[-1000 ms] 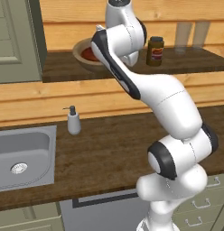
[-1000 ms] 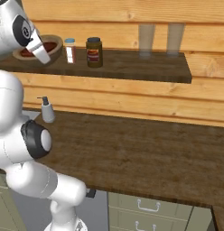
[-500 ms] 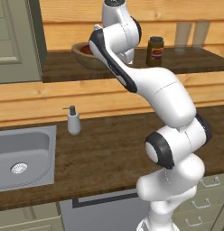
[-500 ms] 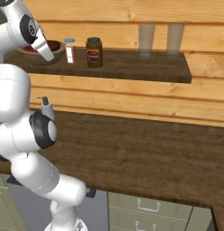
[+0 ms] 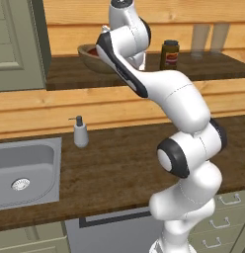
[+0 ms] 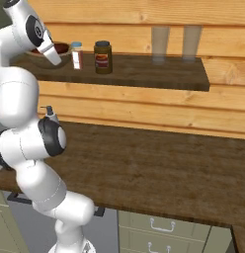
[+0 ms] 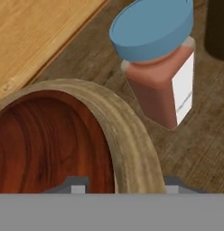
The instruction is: Pick up the bowls on the counter and stack them on top of one another in the open cabinet. Place the smaller bowl on top of the larger bowl.
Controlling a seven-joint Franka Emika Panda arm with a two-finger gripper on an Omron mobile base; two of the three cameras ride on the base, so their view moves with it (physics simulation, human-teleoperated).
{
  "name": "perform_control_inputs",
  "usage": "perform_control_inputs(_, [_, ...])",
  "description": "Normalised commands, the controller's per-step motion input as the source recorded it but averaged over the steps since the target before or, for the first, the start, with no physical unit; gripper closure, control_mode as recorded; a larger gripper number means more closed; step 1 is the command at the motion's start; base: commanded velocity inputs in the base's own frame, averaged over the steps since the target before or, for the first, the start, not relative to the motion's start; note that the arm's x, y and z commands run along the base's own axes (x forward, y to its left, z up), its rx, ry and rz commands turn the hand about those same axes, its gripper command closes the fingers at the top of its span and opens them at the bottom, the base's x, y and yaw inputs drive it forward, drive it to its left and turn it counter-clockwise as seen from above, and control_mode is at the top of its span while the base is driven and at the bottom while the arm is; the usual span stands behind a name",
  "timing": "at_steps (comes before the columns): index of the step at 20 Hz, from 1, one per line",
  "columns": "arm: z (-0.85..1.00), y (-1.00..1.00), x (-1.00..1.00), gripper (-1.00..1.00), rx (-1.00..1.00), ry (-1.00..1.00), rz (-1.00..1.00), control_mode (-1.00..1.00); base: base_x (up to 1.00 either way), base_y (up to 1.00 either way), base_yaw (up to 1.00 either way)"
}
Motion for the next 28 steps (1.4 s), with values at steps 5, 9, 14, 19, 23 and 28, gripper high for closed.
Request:
perform_control_inputs(5, [0.0,0.0,0.0,-1.0,0.0,0.01,0.0,-1.0,0.0,0.0,0.0])
perform_control_inputs(9, [0.0,0.0,0.0,-1.0,0.0,0.0,0.0,-1.0,0.0,0.0,0.0])
perform_control_inputs(14, [0.0,-0.04,-0.11,-1.0,0.0,0.0,0.0,-1.0,0.0,0.0,0.0])
perform_control_inputs(19, [0.0,-0.26,-0.45,-1.0,0.0,0.0,0.0,-1.0,0.0,0.0,0.0])
perform_control_inputs(23, [-0.01,-0.47,-0.88,-1.0,0.03,0.0,0.0,-1.0,0.0,0.0,0.0])
perform_control_inputs(28, [-0.08,-0.12,-0.76,-1.0,0.0,-0.01,0.05,-1.0,0.0,0.0,0.0])
